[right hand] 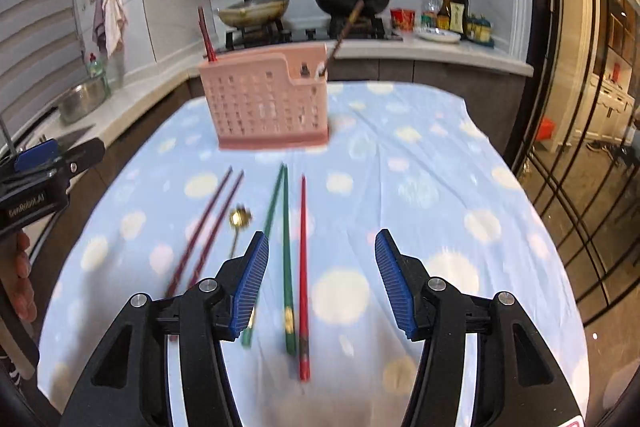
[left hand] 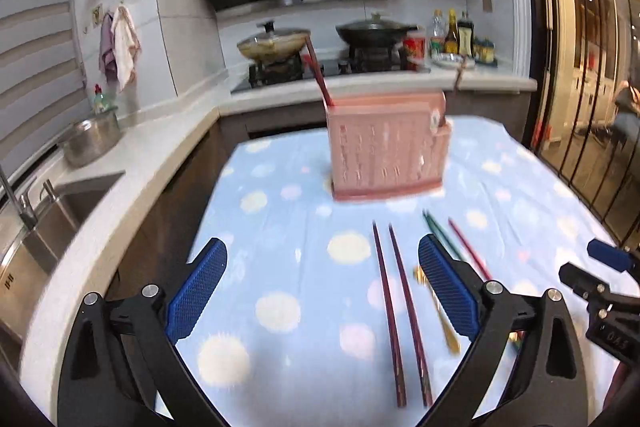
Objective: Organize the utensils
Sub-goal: 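Move both open tools back over the remaining utensils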
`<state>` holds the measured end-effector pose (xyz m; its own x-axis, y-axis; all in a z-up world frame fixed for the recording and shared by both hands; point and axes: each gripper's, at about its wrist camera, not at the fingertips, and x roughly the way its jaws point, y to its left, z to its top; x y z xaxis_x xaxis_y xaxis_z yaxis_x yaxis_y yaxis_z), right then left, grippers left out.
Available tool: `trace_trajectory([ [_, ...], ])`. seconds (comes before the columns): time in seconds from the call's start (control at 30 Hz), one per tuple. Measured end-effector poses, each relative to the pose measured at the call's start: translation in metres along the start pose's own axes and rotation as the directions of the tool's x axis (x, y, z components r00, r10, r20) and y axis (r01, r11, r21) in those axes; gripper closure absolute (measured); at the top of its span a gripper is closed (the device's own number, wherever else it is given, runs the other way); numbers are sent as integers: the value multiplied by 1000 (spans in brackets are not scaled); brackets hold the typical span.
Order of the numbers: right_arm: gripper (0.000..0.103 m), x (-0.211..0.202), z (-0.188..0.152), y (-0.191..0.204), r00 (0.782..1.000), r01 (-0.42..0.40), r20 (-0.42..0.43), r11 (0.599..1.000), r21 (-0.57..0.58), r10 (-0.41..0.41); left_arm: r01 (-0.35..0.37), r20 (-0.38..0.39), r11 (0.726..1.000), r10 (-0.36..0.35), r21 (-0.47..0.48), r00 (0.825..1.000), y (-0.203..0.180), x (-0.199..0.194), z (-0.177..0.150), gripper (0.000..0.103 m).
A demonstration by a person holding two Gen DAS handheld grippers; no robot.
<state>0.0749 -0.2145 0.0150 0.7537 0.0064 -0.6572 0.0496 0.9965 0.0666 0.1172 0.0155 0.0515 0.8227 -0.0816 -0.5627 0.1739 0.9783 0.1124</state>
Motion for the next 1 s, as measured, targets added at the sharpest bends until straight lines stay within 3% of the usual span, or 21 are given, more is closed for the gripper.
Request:
trace_trajectory([
  [0.2,49,4,-49,-5,996,-1,-86,1000,29,3,103,-147,990,-117,-100,982,10,8,-55,11],
  [0.53,56,17,-81,5,990,1,-139,1000,1,-1,48,-245,996,-64,-71,967,-3,15,-104,10],
  [1.0,74,35,-82,6,987,7,-163,1000,-1,-7,46,-305,998,-57,-43,951,-12,39,-113,11],
])
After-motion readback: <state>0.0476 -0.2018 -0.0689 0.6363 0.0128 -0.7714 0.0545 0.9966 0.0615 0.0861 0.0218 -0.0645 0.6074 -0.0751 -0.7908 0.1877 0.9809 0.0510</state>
